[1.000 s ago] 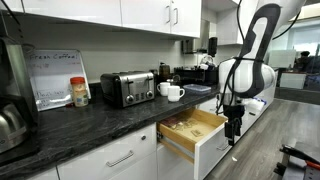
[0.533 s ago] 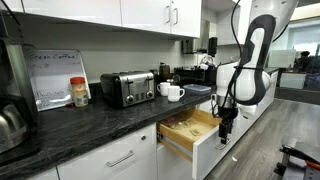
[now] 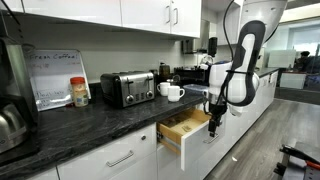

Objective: Open the drawer then remove the cup from the drawer

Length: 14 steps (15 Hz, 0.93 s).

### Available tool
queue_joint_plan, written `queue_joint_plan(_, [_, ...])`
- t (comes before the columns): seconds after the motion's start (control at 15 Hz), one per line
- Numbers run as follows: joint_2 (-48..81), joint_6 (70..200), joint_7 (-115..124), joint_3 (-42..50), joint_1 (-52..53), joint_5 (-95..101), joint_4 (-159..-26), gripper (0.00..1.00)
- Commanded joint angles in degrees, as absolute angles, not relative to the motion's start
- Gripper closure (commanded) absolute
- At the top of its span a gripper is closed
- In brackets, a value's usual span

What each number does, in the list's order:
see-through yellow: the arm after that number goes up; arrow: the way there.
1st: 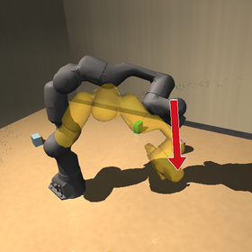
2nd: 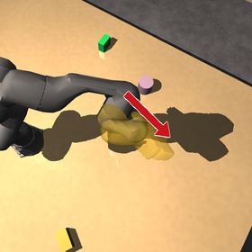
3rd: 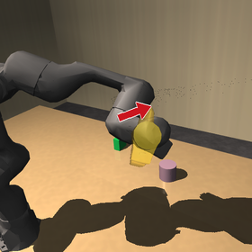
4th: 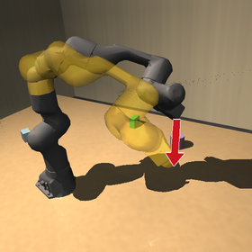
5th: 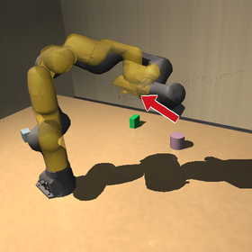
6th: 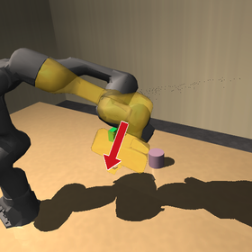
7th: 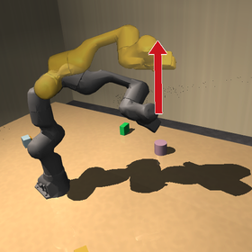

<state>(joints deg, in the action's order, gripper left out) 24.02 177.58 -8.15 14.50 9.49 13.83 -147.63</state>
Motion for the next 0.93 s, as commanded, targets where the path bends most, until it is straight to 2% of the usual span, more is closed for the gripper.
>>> queue_joint_plan(0.0, [28.2,180.3,-7.2,16.2,12.4,14.9,-142.8,0.0])
queue_joint_plan(0.87, [37.4,183.7,-7.0,20.2,19.4,13.8,-130.5,0.0])
